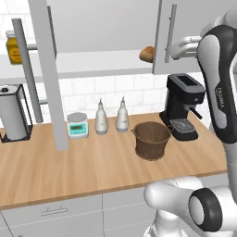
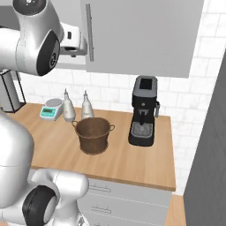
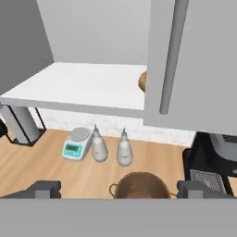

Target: Open the cabinet, pick up the bread from the cabinet and place it in the basket. Then move the basket to the dining counter.

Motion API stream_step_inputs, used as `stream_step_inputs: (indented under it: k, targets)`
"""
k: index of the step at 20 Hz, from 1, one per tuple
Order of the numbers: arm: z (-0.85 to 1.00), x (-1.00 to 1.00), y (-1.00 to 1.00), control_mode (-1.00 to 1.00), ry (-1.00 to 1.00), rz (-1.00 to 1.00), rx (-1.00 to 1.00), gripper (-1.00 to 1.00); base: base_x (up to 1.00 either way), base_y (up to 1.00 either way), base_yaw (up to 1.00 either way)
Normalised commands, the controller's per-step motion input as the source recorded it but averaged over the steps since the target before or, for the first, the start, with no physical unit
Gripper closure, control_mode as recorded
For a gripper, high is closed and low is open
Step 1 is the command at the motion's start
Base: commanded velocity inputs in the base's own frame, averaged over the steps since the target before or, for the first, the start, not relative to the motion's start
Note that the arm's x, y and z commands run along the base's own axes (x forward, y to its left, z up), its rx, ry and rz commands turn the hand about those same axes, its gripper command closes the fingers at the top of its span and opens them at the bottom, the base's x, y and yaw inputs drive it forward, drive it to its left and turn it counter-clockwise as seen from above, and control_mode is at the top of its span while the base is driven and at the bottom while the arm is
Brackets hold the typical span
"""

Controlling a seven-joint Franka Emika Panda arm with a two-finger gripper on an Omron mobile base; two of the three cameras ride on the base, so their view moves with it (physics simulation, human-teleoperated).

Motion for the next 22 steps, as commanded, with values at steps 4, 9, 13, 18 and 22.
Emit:
stream_step_inputs:
  k: [4, 9, 13, 18, 22]
  targets:
    - [-0.05, 0.4, -0.32, -1.0, -0.08, 0.1, -0.1, -1.0, 0.0, 0.0, 0.0]
    - [0.0, 0.56, -0.03, -1.0, 0.0, 0.0, -0.01, -1.0, 0.0, 0.0, 0.0]
    - [-0.01, 0.75, -0.01, -1.0, 0.0, -0.02, 0.02, -1.0, 0.0, 0.0, 0.0]
    - [0.0, 0.69, -0.05, -1.0, -0.01, -0.09, 0.07, -1.0, 0.0, 0.0, 0.0]
    - [0.0, 0.66, -0.05, -1.0, -0.03, -0.1, 0.06, -1.0, 0.0, 0.0, 0.0]
